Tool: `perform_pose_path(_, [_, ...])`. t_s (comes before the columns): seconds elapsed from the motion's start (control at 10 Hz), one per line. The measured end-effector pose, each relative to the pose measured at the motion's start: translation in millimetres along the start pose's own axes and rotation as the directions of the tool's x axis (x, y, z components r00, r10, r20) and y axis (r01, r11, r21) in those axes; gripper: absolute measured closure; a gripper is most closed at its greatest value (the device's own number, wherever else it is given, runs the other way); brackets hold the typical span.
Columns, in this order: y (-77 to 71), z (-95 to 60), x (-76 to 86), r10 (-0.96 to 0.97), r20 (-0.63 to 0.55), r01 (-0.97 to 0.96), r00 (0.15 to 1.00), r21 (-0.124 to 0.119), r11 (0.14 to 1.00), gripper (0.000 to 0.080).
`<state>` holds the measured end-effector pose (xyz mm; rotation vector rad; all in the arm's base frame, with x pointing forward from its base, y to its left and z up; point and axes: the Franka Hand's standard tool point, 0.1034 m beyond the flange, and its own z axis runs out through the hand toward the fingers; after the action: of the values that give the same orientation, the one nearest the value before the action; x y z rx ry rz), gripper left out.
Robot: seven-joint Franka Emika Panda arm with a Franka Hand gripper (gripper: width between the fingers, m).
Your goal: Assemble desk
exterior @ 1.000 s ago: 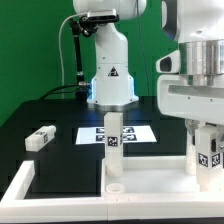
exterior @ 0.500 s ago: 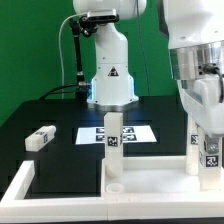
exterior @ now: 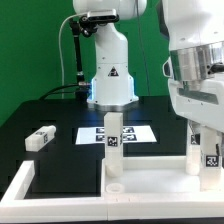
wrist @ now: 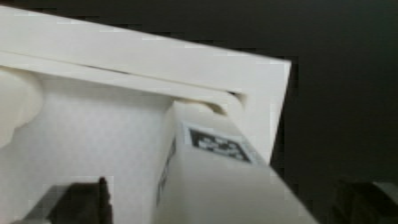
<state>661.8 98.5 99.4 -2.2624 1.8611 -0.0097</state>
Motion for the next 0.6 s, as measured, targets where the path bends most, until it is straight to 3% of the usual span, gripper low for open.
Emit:
perform_pose_path(0.4, [0.9,0.0,4.0,-0.311,-0.011,0.311,0.950,-0.010,0.950,0.0151])
perform_pose_path(0.5, [-0.4,-2.7,2.6,-0.509,-0.016,0.508,0.861,-0.018,0.861,0.0150])
perform_pose_path(0.6, [-0.5,-4.0,3.2,-0.747,-0.009,0.746,0.665,-0.025,0.665,0.0150])
